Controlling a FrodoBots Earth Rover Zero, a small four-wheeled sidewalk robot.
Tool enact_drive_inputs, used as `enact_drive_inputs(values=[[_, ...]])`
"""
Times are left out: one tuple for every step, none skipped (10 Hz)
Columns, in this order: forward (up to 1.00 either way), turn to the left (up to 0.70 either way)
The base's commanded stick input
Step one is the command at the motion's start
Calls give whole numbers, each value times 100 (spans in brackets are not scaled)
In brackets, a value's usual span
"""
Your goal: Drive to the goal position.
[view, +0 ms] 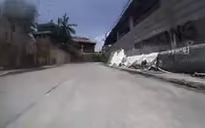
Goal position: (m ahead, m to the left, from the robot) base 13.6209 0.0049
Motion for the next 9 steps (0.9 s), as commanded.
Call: enact_drive_inputs(values=[[85, 0], [85, 0], [85, 0], [85, 0], [85, 0], [85, 0], [85, 0], [85, 0], [85, 0]])
